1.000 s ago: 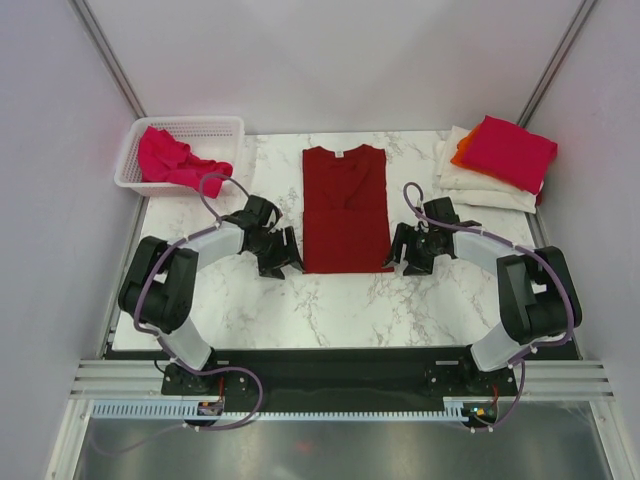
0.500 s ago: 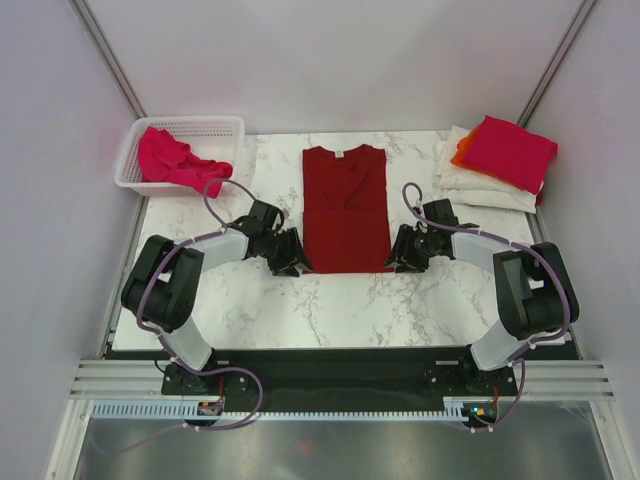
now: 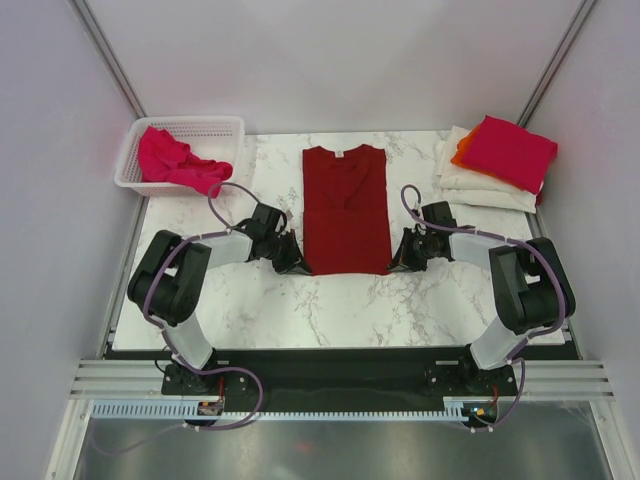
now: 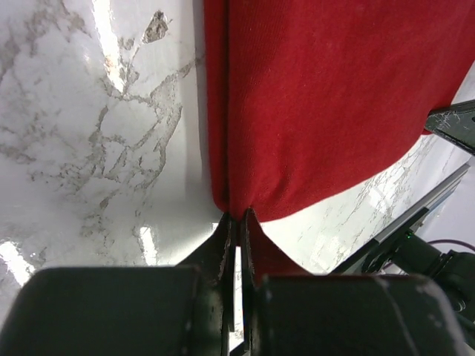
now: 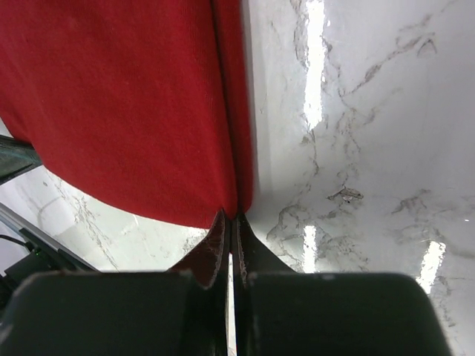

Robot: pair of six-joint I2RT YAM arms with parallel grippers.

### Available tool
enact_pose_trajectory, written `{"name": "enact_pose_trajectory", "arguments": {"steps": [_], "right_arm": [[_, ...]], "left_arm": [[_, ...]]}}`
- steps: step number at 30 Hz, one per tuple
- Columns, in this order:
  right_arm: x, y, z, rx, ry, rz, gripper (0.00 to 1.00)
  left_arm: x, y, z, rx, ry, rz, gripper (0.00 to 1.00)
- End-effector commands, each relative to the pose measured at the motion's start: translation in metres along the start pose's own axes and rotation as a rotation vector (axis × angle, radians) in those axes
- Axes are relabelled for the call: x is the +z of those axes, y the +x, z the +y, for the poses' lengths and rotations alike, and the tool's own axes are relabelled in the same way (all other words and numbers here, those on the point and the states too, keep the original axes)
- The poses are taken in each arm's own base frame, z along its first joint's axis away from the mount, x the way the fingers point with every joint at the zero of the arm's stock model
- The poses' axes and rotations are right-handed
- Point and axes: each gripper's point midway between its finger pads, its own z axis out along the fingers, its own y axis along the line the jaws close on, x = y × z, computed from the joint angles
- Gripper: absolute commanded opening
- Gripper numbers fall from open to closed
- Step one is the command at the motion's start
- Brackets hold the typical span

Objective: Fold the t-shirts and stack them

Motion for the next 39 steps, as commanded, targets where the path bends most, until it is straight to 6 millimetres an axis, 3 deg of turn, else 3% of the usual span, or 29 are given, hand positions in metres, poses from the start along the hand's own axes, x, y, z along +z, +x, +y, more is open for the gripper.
{"name": "enact_pose_trajectory", "arguments": {"steps": [1, 3, 8, 10, 16, 17, 22, 25, 26, 28, 31, 34, 39], "right_arm": [[0.002, 0.009, -0.007, -0.008, 0.017, 0.014, 0.0], [-0.002, 0.012, -0.006, -0.006, 0.015, 0.009, 0.0], [-0.015, 0.03, 0.005, -0.018, 0.008, 0.007, 0.0], [-0.026, 0.033, 0.018, -0.046, 0.0, -0.03, 0.0], [-0.065, 0.066, 0.035, -0.084, -0.008, -0.084, 0.0], [-0.07, 0.077, 0.029, -0.076, 0.011, -0.073, 0.0], [-0.105, 0.084, 0.039, -0.078, -0.024, -0.148, 0.0], [-0.126, 0.075, 0.051, -0.087, -0.034, -0.198, 0.0], [-0.13, 0.071, 0.055, -0.093, -0.034, -0.209, 0.0], [-0.139, 0.061, 0.064, -0.111, -0.033, -0.238, 0.0], [-0.166, 0.029, 0.088, -0.167, -0.019, -0.325, 0.0], [-0.177, 0.002, 0.102, -0.217, 0.018, -0.37, 0.0], [-0.166, -0.034, 0.111, -0.255, 0.093, -0.376, 0.0]], "left_arm": [[0.002, 0.009, 0.014, 0.011, -0.048, -0.006, 0.02], [-0.007, 0.01, 0.006, 0.032, -0.029, -0.028, 0.02], [-0.024, 0.033, -0.004, 0.081, -0.005, -0.038, 0.02], [-0.033, 0.051, -0.008, 0.072, 0.001, -0.022, 0.02], [-0.061, 0.087, -0.02, 0.071, 0.038, -0.009, 0.02], [-0.071, 0.088, -0.027, 0.079, 0.059, -0.032, 0.02], [-0.11, 0.078, -0.066, 0.156, 0.184, -0.147, 0.02], [-0.138, 0.064, -0.098, 0.202, 0.267, -0.225, 0.02], [-0.135, 0.083, -0.057, 0.14, 0.077, -0.145, 0.02], [-0.148, 0.073, -0.074, 0.168, 0.097, -0.176, 0.02], [-0.164, 0.055, -0.089, 0.22, 0.081, -0.223, 0.02], [-0.171, 0.033, -0.098, 0.253, 0.041, -0.257, 0.02], [-0.172, 0.001, -0.105, 0.274, -0.003, -0.293, 0.02]]}}
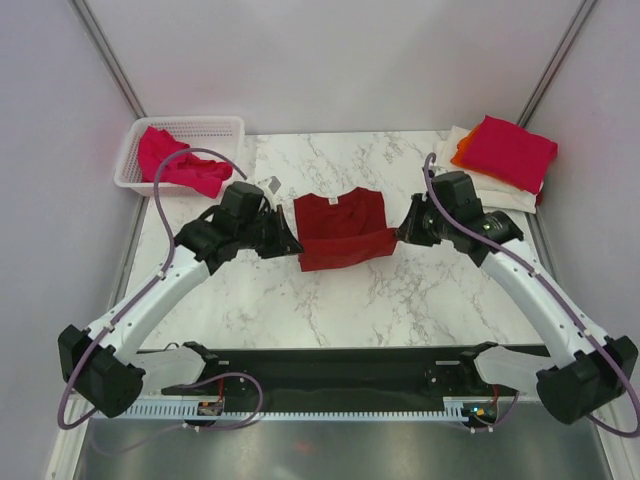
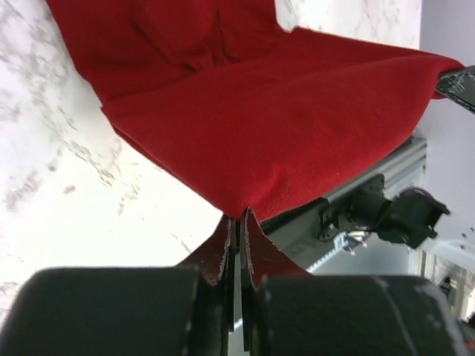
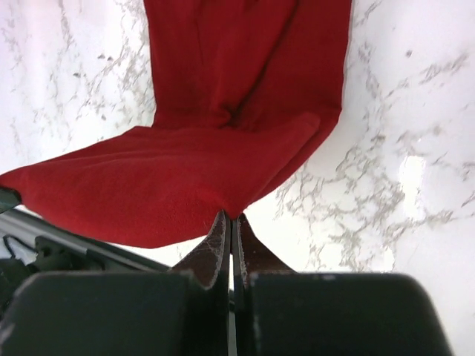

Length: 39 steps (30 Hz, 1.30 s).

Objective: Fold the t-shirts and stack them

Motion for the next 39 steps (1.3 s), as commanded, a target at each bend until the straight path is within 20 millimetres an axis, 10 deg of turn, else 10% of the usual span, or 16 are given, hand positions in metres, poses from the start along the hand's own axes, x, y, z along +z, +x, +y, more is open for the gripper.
{"name": "enact_pose_trajectory", "arguments": {"steps": [1, 19, 23, 26, 27, 29, 30, 31, 35, 39], "right_arm": [[0.008, -0.026, -0.005, -0.073, 0.075, -0.035, 0.0], [0.083, -0.097, -0.017, -0.074, 0.128, -0.011, 0.0], [0.125, -0.112, -0.03, -0.039, 0.152, 0.025, 0.0], [0.173, -0.146, -0.046, 0.009, 0.166, 0.017, 0.16], [0.185, -0.16, -0.057, 0.033, 0.187, 0.013, 0.49], [0.209, -0.194, -0.063, 0.066, 0.218, 0.016, 0.66], [0.211, -0.208, -0.066, 0.082, 0.223, -0.002, 0.75], [0.205, -0.231, -0.056, 0.093, 0.192, -0.052, 0.81], [0.171, -0.249, -0.04, 0.059, 0.138, -0.148, 0.93], [0.161, -0.207, -0.053, 0.05, 0.152, -0.097, 0.96]], "left_arm": [[-0.002, -0.027, 0.008, 0.07, -0.065, -0.041, 0.02], [0.061, -0.107, 0.057, 0.019, -0.169, 0.003, 0.02], [0.09, -0.126, 0.079, -0.004, -0.197, 0.03, 0.03], [0.131, -0.157, 0.12, -0.068, -0.221, 0.066, 0.09], [0.13, -0.196, 0.102, -0.053, -0.145, 0.012, 0.22], [0.163, -0.194, 0.144, -0.121, -0.207, 0.131, 0.64], [0.151, -0.248, 0.126, -0.068, -0.195, 0.011, 0.73], [0.143, -0.238, 0.125, -0.104, -0.219, 0.078, 0.84], [0.124, -0.264, 0.099, -0.095, -0.179, -0.01, 0.88], [0.108, -0.252, 0.085, -0.045, -0.232, 0.008, 0.88]]}}
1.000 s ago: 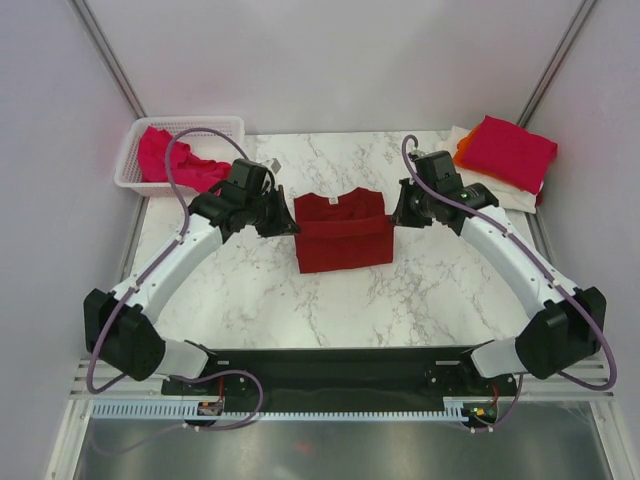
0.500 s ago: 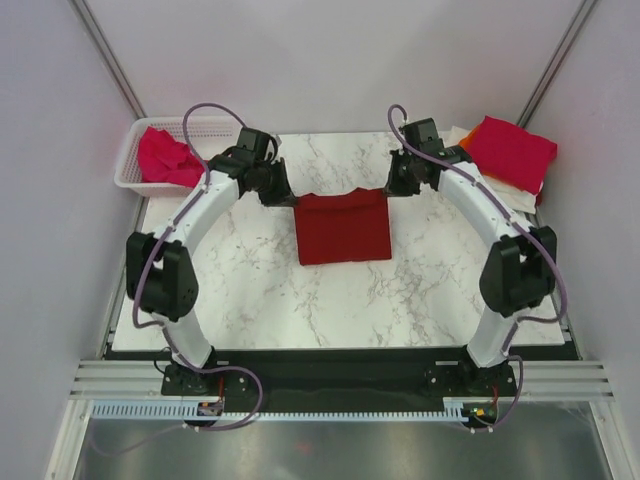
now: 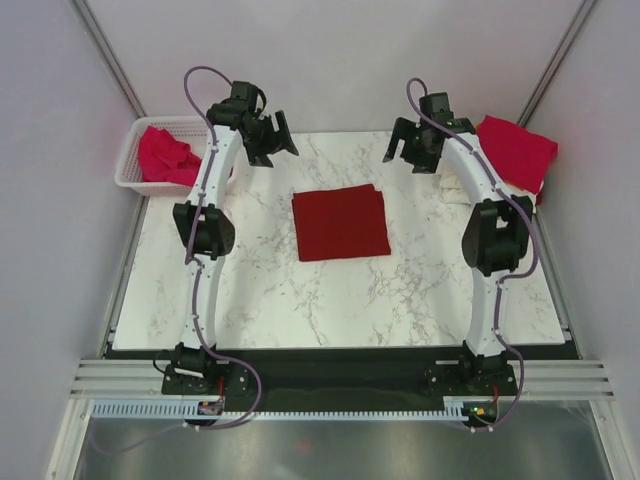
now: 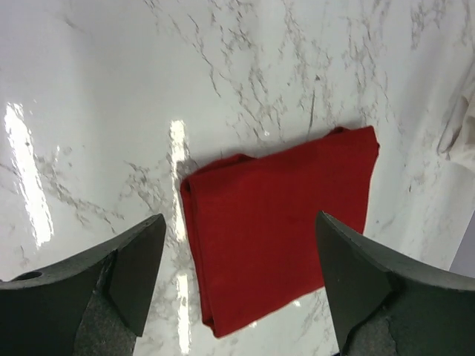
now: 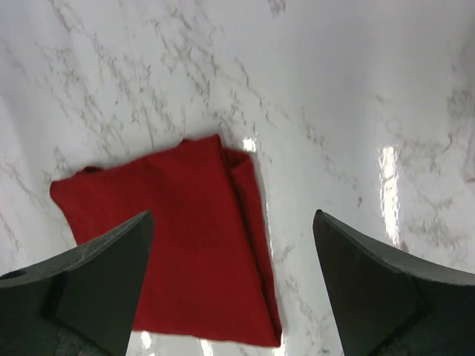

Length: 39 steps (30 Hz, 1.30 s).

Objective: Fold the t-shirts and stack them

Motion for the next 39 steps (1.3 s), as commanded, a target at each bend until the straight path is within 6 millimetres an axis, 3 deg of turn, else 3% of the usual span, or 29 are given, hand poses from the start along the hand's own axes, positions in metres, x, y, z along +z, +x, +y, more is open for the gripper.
{"name": "enact_pose_trajectory", "arguments": {"steps": [1, 2, 3, 4, 7, 9, 14, 16, 17, 19, 20, 21, 22, 23, 24, 25, 26, 27, 28, 29, 31, 32, 34, 35, 39], "right_arm": [[-0.059, -0.008, 0.032, -0.053, -0.111, -0.097, 0.96], [-0.059, 0.0, 0.031, -0.06, -0.124, -0.079, 0.96], [-0.049, 0.023, 0.022, -0.055, -0.121, -0.02, 0.96], [-0.056, 0.026, 0.033, -0.068, -0.189, -0.027, 0.96], [-0.047, 0.054, 0.03, -0.068, -0.251, 0.004, 0.98], [-0.037, 0.072, 0.023, -0.056, -0.256, 0.041, 0.98], [-0.023, 0.094, 0.019, -0.036, -0.283, 0.094, 0.98], [-0.024, 0.096, 0.018, -0.039, -0.286, 0.089, 0.98], [-0.024, 0.098, 0.018, -0.042, -0.287, 0.089, 0.98], [-0.022, 0.1, 0.016, -0.046, -0.287, 0.084, 0.98], [-0.021, 0.1, 0.016, -0.046, -0.289, 0.084, 0.98], [-0.019, 0.101, 0.016, -0.048, -0.293, 0.083, 0.98], [-0.014, 0.104, 0.014, -0.048, -0.287, 0.095, 0.98], [-0.01, 0.105, 0.013, -0.048, -0.284, 0.1, 0.98], [-0.005, 0.106, 0.011, -0.048, -0.282, 0.106, 0.98], [-0.001, 0.106, 0.009, -0.051, -0.271, 0.106, 0.98], [0.002, 0.106, 0.007, -0.049, -0.262, 0.109, 0.98], [0.007, 0.106, 0.005, -0.05, -0.253, 0.109, 0.98], [0.011, 0.105, 0.002, -0.048, -0.238, 0.106, 0.98], [0.014, 0.106, 0.001, -0.049, -0.232, 0.109, 0.98], [0.024, 0.104, -0.001, -0.042, -0.225, 0.112, 0.98], [0.028, 0.103, -0.001, -0.04, -0.22, 0.112, 0.98], [0.039, 0.102, -0.002, -0.038, -0.214, 0.111, 0.98], [0.042, 0.1, -0.004, -0.036, -0.209, 0.107, 0.98], [0.058, 0.1, -0.007, -0.029, -0.192, 0.108, 0.97]], "left_arm": [[-0.064, 0.018, -0.042, 0.092, 0.002, -0.003, 0.88], [-0.064, 0.024, -0.043, 0.094, -0.01, 0.013, 0.88], [-0.068, 0.028, -0.05, 0.111, -0.002, 0.012, 0.88], [-0.079, 0.027, -0.058, 0.122, 0.01, -0.004, 0.88], [-0.1, 0.033, -0.075, 0.157, 0.028, -0.025, 0.89], [-0.104, 0.039, -0.077, 0.173, 0.006, -0.023, 0.89], [-0.146, 0.043, -0.074, 0.248, -0.12, -0.114, 0.89], [-0.154, 0.053, -0.078, 0.3, -0.165, -0.129, 0.89], [-0.166, 0.057, -0.07, 0.319, -0.239, -0.156, 0.89], [-0.173, 0.069, -0.078, 0.394, -0.282, -0.187, 0.91], [-0.161, 0.084, -0.058, 0.426, -0.375, -0.15, 0.91], [-0.18, 0.095, -0.066, 0.472, -0.354, -0.183, 0.91], [-0.179, 0.101, -0.063, 0.483, -0.351, -0.188, 0.92], [-0.156, 0.121, -0.042, 0.476, -0.368, -0.134, 0.92], [-0.175, 0.124, -0.042, 0.466, -0.334, -0.188, 0.93], [-0.173, 0.132, -0.034, 0.464, -0.329, -0.185, 0.93], [-0.158, 0.159, -0.012, 0.466, -0.335, -0.114, 0.93], [-0.156, 0.158, -0.009, 0.457, -0.302, -0.146, 0.93], [-0.167, 0.162, -0.009, 0.451, -0.263, -0.172, 0.93], [-0.156, 0.184, 0.004, 0.447, -0.236, -0.108, 0.93], [-0.164, 0.186, 0.01, 0.429, -0.19, -0.147, 0.93], [-0.158, 0.2, 0.02, 0.427, -0.18, -0.111, 0.93], [-0.161, 0.199, 0.026, 0.416, -0.159, -0.147, 0.92], [-0.162, 0.207, 0.032, 0.412, -0.143, -0.145, 0.92], [-0.166, 0.208, 0.038, 0.377, -0.089, -0.202, 1.0]]}}
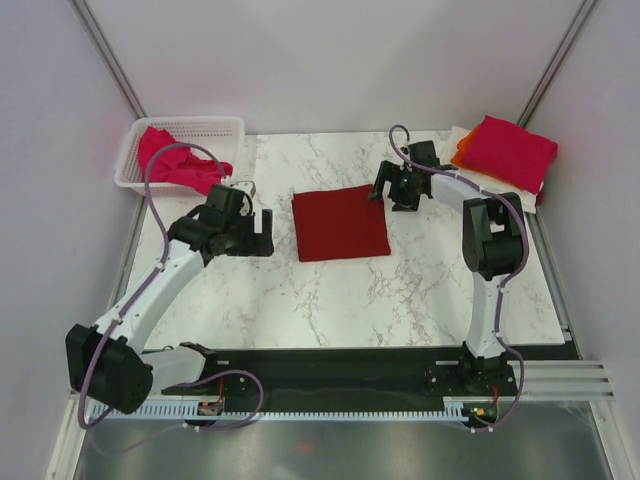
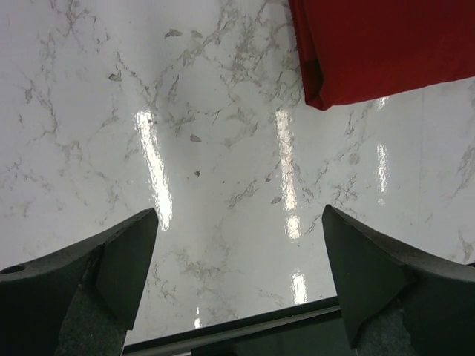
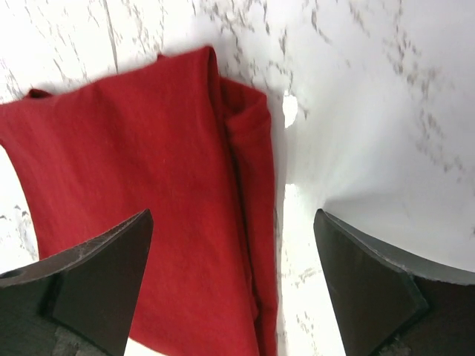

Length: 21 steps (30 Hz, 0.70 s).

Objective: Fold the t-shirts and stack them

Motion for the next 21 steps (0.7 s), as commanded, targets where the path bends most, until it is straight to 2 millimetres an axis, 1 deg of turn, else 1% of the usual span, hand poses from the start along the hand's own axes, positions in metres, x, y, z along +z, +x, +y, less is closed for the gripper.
{"name": "enact_pose_trajectory", "arguments": {"steps": [1, 2, 3, 4, 5, 6, 8, 9, 12, 14, 15, 16, 17, 18, 19, 20, 21], "right_arm": [[0.009, -0.02, 0.0, -0.014, 0.002, -0.054, 0.97], [0.011, -0.019, -0.001, -0.013, 0.002, -0.054, 0.97], [0.015, -0.019, -0.002, -0.011, 0.001, -0.053, 0.97], [0.016, -0.019, -0.003, -0.003, 0.003, -0.053, 0.97], [0.017, -0.018, -0.003, -0.001, 0.002, -0.051, 0.97], [0.02, -0.016, -0.004, 0.003, 0.001, -0.048, 0.96], [0.022, -0.011, -0.005, 0.009, 0.003, -0.042, 0.96], [0.024, -0.01, -0.006, 0.008, 0.002, -0.046, 0.95], [0.031, -0.002, -0.008, 0.018, 0.007, -0.044, 0.94], [0.037, 0.006, -0.009, 0.026, 0.004, -0.037, 0.9], [0.041, 0.007, -0.007, 0.03, -0.004, -0.043, 0.88], [0.043, 0.009, -0.007, 0.036, -0.006, -0.043, 0.83], [0.046, 0.016, -0.006, 0.037, -0.016, -0.032, 0.79], [0.05, 0.015, -0.003, 0.037, -0.036, -0.044, 0.75], [0.052, 0.017, 0.0, 0.05, -0.052, -0.042, 0.65], [0.055, 0.026, 0.003, 0.056, -0.08, -0.022, 0.56], [0.057, 0.021, 0.007, 0.055, -0.112, -0.048, 0.46]], "left_arm": [[-0.008, -0.027, -0.013, 0.011, 0.124, -0.173, 1.0], [-0.011, -0.026, -0.02, 0.0, 0.179, -0.178, 1.0], [-0.017, -0.031, -0.016, -0.033, 0.195, -0.207, 1.0], [-0.017, -0.032, -0.018, -0.042, 0.222, -0.229, 1.0], [-0.017, -0.032, -0.016, -0.049, 0.222, -0.243, 1.0], [-0.023, -0.036, -0.013, -0.053, 0.221, -0.282, 1.0], [-0.022, -0.038, -0.006, -0.061, 0.199, -0.317, 1.0], [-0.026, -0.039, -0.005, -0.062, 0.2, -0.339, 1.0], [-0.029, -0.04, -0.011, -0.059, 0.238, -0.362, 1.0], [-0.029, -0.039, -0.011, -0.065, 0.239, -0.366, 1.0], [-0.029, -0.039, -0.011, -0.065, 0.238, -0.365, 1.0], [-0.03, -0.04, -0.011, -0.065, 0.238, -0.368, 1.0], [-0.03, -0.041, -0.008, -0.087, 0.225, -0.375, 1.0], [-0.031, -0.041, -0.009, -0.088, 0.225, -0.377, 1.0], [-0.031, -0.041, -0.008, -0.087, 0.222, -0.377, 1.0], [-0.031, -0.041, -0.007, -0.081, 0.22, -0.381, 1.0], [-0.031, -0.04, -0.006, -0.078, 0.214, -0.38, 1.0]]}}
